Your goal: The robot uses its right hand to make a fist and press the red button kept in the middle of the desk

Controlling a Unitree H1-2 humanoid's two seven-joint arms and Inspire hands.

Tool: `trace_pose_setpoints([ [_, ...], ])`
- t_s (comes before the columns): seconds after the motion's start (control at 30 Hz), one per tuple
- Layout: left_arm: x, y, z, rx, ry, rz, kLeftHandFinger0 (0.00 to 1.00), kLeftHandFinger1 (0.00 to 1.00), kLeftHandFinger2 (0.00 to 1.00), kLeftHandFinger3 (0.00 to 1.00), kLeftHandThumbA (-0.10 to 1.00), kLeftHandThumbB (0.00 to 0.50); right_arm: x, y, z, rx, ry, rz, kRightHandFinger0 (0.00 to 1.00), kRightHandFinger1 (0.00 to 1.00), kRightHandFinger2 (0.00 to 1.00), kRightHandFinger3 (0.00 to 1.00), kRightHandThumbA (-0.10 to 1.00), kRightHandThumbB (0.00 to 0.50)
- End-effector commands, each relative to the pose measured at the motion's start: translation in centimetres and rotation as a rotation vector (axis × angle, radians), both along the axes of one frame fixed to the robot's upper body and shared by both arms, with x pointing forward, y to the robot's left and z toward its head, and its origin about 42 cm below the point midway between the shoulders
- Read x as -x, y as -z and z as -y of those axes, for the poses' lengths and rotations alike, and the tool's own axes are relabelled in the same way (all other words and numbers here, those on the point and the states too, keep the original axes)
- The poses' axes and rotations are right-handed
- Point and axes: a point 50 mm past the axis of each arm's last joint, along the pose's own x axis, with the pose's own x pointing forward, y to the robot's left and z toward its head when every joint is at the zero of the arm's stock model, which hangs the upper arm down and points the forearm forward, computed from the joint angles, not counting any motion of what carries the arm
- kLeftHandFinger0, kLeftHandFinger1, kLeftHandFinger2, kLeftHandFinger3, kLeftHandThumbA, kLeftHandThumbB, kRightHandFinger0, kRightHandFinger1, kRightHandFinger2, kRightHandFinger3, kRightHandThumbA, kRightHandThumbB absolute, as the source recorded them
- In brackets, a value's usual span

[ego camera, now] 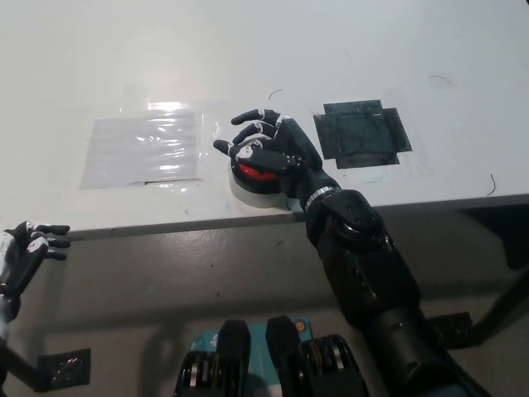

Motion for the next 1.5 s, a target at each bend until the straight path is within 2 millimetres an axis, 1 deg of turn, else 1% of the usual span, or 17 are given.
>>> trace_pose_setpoints([
  [0.0, -0.3, -2.0, -0.7, -0.041, 0.008, 0.054, 0.52, 0.53, 0.58, 0.57, 0.54, 0.000, 0.6, 2.4, 0.4, 0.031, -0.004, -0.101, 0.00, 0.00, 0.32, 0.42, 0.91, 0.032],
  [0.03, -0.3, -1.9, -0.7, -0.042, 0.009, 0.052, 0.52, 0.53, 0.58, 0.56, 0.54, 0.000, 0.7, 2.5, 0.4, 0.030, -0.004, -0.103, 0.00, 0.00, 0.32, 0.41, 0.91, 0.032],
  [0.13, -0.3, -1.8, -0.8, -0.026, 0.009, 0.048, 0.50, 0.53, 0.58, 0.58, 0.55, 0.016, -0.1, -0.5, -0.1, 0.008, -0.002, -0.046, 0.00, 0.03, 0.34, 0.45, 0.88, 0.037],
  [0.2, 0.0, -1.7, -0.9, -0.048, 0.005, 0.041, 0.53, 0.54, 0.60, 0.58, 0.56, 0.001, -0.7, -2.8, -0.2, 0.000, -0.022, 0.002, 0.00, 0.00, 0.29, 0.39, 0.86, 0.045],
  [0.27, 0.1, -1.7, -0.9, -0.047, 0.006, 0.039, 0.53, 0.55, 0.61, 0.60, 0.56, 0.000, -0.8, -3.7, -0.2, 0.000, -0.027, 0.020, 0.00, 0.00, 0.28, 0.37, 0.87, 0.035],
  [0.43, 0.5, -1.4, -1.1, -0.032, 0.009, 0.038, 0.53, 0.55, 0.61, 0.59, 0.54, 0.000, -1.8, -9.7, -0.1, -0.040, -0.054, 0.124, 0.00, 0.00, 0.28, 0.32, 0.87, 0.049],
  [0.5, 0.4, -1.3, -1.2, -0.039, 0.009, 0.036, 0.54, 0.55, 0.61, 0.59, 0.55, 0.000, -1.9, -10.9, 0.0, -0.032, -0.051, 0.143, 0.00, 0.00, 0.28, 0.30, 0.88, 0.055],
  [0.57, 0.5, -1.1, -1.2, -0.038, 0.003, 0.031, 0.51, 0.53, 0.59, 0.57, 0.56, 0.012, -1.7, -13.6, 0.3, -0.036, -0.047, 0.187, 0.00, 0.00, 0.28, 0.30, 0.87, 0.057],
  [0.67, 0.8, -0.9, -1.2, -0.043, 0.004, 0.022, 0.52, 0.54, 0.60, 0.58, 0.56, 0.000, -1.5, -15.4, 0.7, -0.042, -0.046, 0.215, 0.00, 0.04, 0.32, 0.33, 0.88, 0.061],
  [0.7, 0.8, -0.9, -1.3, -0.052, 0.005, 0.019, 0.54, 0.56, 0.61, 0.59, 0.56, 0.000, -1.4, -17.2, 1.4, -0.071, -0.043, 0.255, 0.00, 0.04, 0.32, 0.34, 0.86, 0.071],
  [0.83, 0.9, -0.9, -1.3, -0.052, 0.005, 0.023, 0.51, 0.52, 0.57, 0.56, 0.54, 0.000, -1.0, -19.3, 2.9, -0.089, -0.023, 0.293, 0.00, 0.05, 0.35, 0.39, 0.85, 0.093],
  [1.03, 1.2, -0.7, -1.5, -0.049, 0.005, 0.025, 0.52, 0.53, 0.57, 0.55, 0.54, 0.000, -0.6, -20.2, 5.5, -0.092, 0.016, 0.315, 0.00, 0.04, 0.33, 0.38, 0.87, 0.120],
  [1.17, 1.3, -0.6, -1.6, -0.051, 0.002, 0.022, 0.54, 0.54, 0.59, 0.56, 0.55, 0.001, -0.4, -20.0, 10.2, -0.058, 0.117, 0.352, 0.00, 0.18, 0.48, 0.52, 0.88, 0.141],
  [1.27, 1.4, -0.8, -1.5, -0.066, -0.002, 0.008, 0.55, 0.55, 0.60, 0.57, 0.57, 0.000, -0.8, -19.6, 12.6, -0.055, 0.161, 0.373, 0.00, 0.25, 0.54, 0.60, 0.86, 0.130],
  [1.3, 1.4, -0.7, -1.5, -0.065, -0.003, 0.006, 0.55, 0.56, 0.60, 0.57, 0.57, 0.000, -0.8, -19.6, 12.5, -0.054, 0.160, 0.372, 0.00, 0.25, 0.54, 0.60, 0.86, 0.128],
  [1.4, 1.5, -0.6, -1.6, -0.055, -0.005, 0.000, 0.58, 0.58, 0.64, 0.60, 0.57, 0.011, 0.2, -19.7, 16.1, -0.030, 0.215, 0.396, 0.16, 0.41, 0.67, 0.73, 0.86, 0.118],
  [1.47, 1.5, -0.7, -1.6, -0.068, 0.000, 0.001, 0.58, 0.58, 0.64, 0.60, 0.57, 0.000, 0.7, -19.7, 17.1, -0.015, 0.230, 0.417, 0.18, 0.45, 0.69, 0.74, 0.87, 0.114],
])
